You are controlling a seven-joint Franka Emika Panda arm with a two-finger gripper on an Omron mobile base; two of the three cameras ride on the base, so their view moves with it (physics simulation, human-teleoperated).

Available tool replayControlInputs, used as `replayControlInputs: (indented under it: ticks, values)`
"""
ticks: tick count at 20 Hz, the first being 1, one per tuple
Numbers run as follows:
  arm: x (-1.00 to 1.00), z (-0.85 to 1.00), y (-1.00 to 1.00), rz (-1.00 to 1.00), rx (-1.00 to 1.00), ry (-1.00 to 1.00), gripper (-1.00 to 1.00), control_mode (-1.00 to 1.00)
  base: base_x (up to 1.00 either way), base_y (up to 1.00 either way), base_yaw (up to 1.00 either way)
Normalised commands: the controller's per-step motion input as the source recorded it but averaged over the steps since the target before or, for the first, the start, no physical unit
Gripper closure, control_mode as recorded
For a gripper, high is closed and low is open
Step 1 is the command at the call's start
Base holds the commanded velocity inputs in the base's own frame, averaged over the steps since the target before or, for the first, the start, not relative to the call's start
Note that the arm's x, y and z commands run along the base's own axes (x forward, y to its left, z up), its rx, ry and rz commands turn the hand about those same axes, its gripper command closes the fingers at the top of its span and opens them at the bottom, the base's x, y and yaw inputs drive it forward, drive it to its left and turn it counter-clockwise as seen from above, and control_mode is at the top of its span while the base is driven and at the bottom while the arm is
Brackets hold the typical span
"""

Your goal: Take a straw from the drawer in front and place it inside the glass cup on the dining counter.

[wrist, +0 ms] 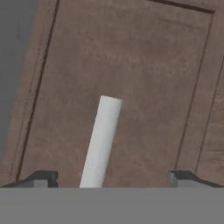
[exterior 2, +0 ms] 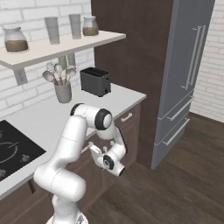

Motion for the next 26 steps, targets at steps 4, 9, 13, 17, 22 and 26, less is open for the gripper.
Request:
replayControlInputs:
  ticks: [4, 9, 13, 17, 22, 26]
  values:
    - [-0.01, 0.0, 0.2, 0.0, -0.06, 0.0, -1.0, -1.0, 0.0, 0.0, 0.0]
    - [0.0, 0.0, 0.24, 0.0, -0.05, 0.0, -1.0, -1.0, 0.0, 0.0, 0.0]
    - [0.08, 0.0, 0.33, 0.0, -0.02, 0.0, -1.0, -1.0, 0.0, 0.0, 0.0]
    - [0.26, -0.03, 0.41, 0.0, 0.0, 0.0, 1.0, -1.0, 0.0, 0.0, 0.0]
    - [0.08, -0.01, 0.11, 0.0, 0.0, 0.0, 1.0, -1.0, 0.0, 0.0, 0.0]
    - [-0.37, 0.0, -0.51, 0.0, 0.04, -0.01, 1.0, -1.0, 0.0, 0.0, 0.0]
